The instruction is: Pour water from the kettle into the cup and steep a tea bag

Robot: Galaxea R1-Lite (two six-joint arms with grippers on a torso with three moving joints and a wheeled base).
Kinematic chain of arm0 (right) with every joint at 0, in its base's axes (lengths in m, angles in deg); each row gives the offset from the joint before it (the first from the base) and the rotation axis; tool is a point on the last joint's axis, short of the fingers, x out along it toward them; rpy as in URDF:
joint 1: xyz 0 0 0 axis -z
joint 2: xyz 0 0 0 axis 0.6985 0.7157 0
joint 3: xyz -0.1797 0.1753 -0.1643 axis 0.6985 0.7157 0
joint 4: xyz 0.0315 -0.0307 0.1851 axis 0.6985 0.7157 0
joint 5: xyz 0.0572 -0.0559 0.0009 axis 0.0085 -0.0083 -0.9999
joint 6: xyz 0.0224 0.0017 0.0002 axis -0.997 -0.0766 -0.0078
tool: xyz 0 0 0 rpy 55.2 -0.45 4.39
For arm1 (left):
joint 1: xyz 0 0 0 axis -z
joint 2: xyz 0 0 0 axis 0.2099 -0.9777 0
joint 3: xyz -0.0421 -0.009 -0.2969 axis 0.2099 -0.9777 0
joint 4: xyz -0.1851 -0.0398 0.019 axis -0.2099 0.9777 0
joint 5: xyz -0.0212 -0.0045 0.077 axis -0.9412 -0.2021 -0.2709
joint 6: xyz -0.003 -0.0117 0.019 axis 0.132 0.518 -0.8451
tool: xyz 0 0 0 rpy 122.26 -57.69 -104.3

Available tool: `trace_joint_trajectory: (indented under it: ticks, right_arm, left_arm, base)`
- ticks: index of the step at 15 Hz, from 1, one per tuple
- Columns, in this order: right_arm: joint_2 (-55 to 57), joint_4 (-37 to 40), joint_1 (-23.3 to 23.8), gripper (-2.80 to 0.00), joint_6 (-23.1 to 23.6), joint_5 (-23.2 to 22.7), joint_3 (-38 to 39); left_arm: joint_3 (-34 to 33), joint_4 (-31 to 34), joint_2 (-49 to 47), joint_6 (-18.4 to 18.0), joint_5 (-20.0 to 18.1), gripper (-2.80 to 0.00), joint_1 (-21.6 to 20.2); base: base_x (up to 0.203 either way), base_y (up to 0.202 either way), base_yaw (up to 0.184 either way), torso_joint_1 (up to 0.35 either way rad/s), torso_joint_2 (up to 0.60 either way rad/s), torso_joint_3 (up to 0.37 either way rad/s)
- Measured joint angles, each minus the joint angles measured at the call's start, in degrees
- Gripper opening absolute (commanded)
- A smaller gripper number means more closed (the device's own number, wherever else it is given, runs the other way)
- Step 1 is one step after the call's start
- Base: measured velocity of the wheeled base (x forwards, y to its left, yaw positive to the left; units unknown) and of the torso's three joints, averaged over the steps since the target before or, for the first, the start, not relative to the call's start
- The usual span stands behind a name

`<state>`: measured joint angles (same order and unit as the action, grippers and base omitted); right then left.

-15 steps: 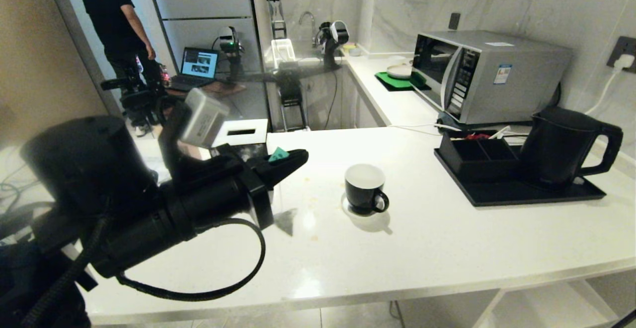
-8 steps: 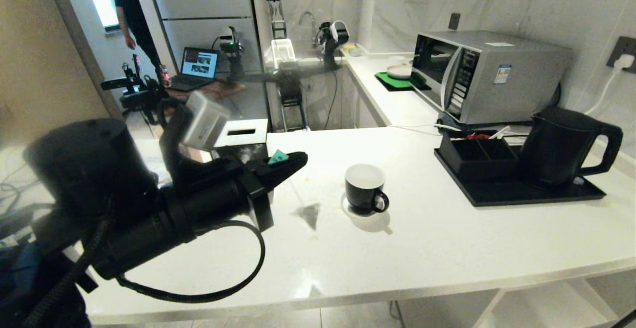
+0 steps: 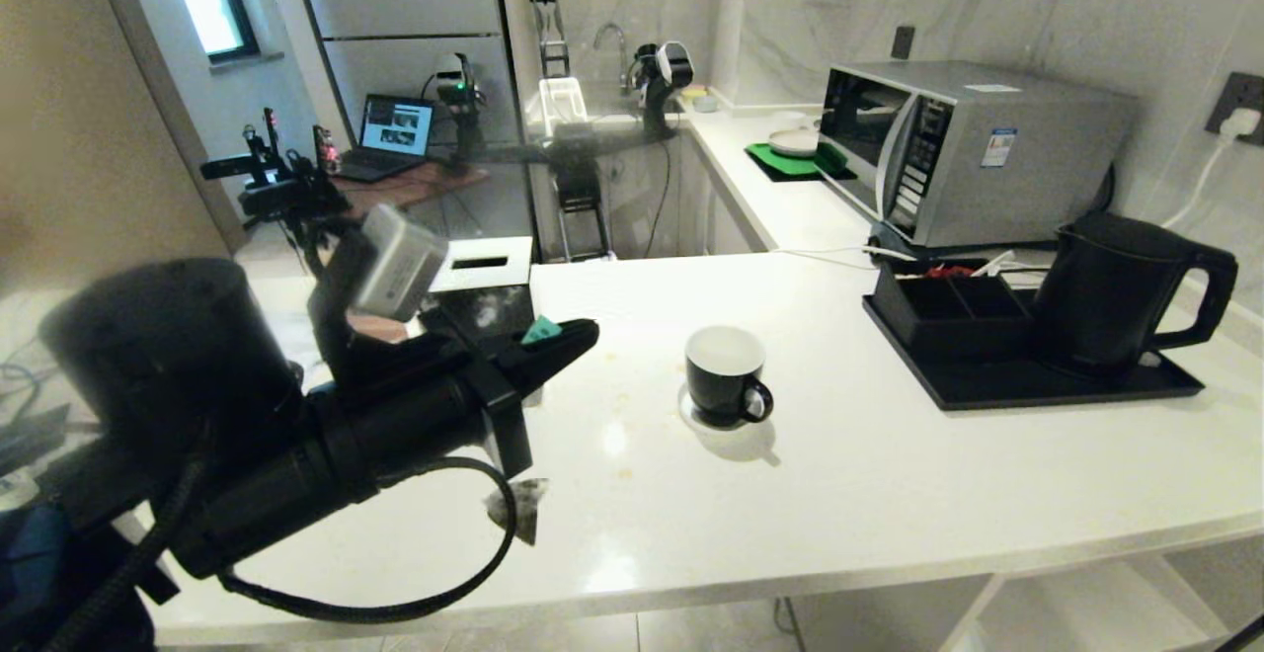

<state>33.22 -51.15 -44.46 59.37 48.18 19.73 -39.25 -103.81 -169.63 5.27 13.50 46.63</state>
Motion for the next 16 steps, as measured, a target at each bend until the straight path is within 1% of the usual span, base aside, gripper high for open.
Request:
trace_joint_trajectory:
  ticks: [5, 16]
  right_arm:
    - [0.0, 0.0, 0.0, -2.8, 0.0, 0.0, 0.0]
    - [0.0, 0.0, 0.0, -2.8, 0.0, 0.0, 0.0]
  left_arm:
    - [-1.0, 0.1, 0.2, 0.1, 0.1, -2.8, -0.9]
    - [-1.4, 0.0, 0.2, -0.5, -0.2, -2.8, -0.8]
  base:
    - [0.0, 0.0, 0.0, 0.0, 0.0, 0.0]
    - [0.0, 0.0, 0.0, 0.0, 0.0, 0.0]
